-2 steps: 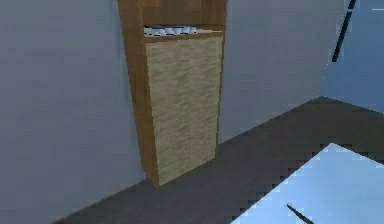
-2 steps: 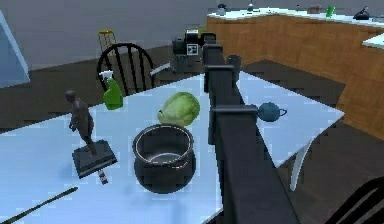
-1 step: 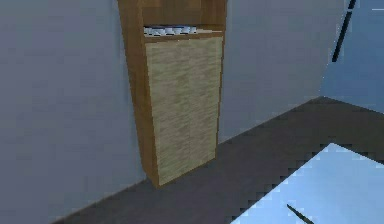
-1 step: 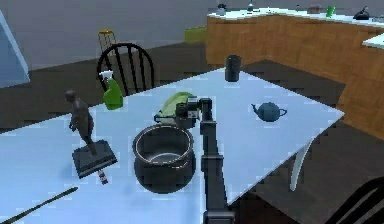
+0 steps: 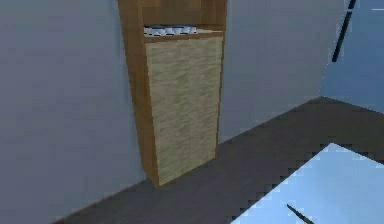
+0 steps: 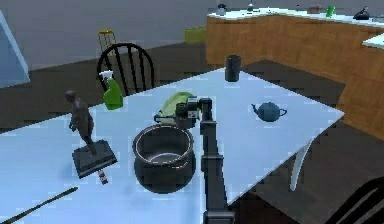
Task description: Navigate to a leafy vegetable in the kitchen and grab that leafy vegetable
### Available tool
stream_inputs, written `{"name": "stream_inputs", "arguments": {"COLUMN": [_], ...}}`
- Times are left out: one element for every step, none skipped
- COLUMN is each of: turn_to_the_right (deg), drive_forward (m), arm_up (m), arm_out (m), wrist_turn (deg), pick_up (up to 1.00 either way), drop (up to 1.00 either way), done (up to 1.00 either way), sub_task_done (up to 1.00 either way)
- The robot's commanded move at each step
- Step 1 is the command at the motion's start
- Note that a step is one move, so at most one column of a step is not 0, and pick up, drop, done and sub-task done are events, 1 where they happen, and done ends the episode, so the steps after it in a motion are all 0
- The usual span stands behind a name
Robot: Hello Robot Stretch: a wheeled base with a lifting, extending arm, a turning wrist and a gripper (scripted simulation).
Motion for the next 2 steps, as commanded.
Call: {"name": "stream_inputs", "arguments": {"turn_to_the_right": [0.0,0.0], "drive_forward": [0.0,0.0], "arm_up": [0.1,0.0], "arm_out": [0.0,0.0], "wrist_turn": [0.0,0.0], "pick_up": [0.0,0.0], "drop": [0.0,0.0], "done": [0.0,1.0], "sub_task_done": [0.0,0.0]}}
